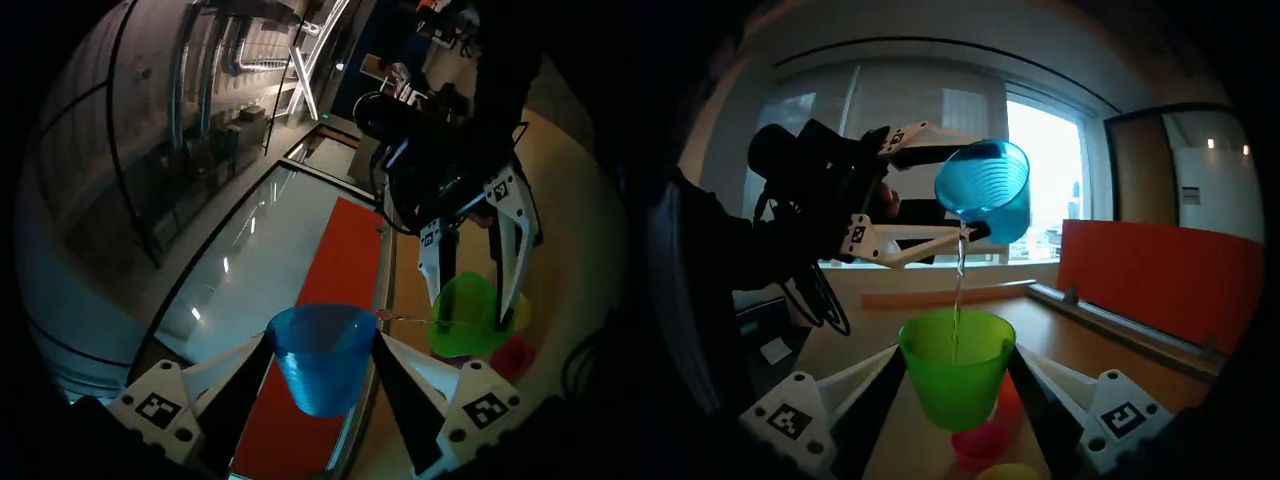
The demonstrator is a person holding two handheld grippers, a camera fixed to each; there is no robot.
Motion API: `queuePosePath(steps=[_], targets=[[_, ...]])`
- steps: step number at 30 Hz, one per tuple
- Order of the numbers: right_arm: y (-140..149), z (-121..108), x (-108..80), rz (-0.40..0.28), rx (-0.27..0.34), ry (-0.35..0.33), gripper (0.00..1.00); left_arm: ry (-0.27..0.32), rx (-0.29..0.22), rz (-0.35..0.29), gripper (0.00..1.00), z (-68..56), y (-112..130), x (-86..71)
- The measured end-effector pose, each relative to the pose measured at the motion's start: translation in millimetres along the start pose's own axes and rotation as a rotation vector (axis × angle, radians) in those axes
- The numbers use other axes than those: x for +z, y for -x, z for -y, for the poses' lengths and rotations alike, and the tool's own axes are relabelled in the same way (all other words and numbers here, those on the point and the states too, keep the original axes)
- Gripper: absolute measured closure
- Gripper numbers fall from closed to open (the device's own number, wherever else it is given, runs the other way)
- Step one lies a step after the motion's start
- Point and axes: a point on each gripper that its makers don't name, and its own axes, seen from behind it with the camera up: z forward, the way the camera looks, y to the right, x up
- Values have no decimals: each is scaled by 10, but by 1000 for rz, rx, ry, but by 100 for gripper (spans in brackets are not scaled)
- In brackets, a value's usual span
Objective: Pour water
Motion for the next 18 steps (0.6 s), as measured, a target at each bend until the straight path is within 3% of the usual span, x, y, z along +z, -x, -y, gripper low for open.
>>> queuePosePath(steps=[18], targets=[[-13, 1, -22, -6, -2, 1, 10, -2, 27, -6, 14, 54, -65, -9]])
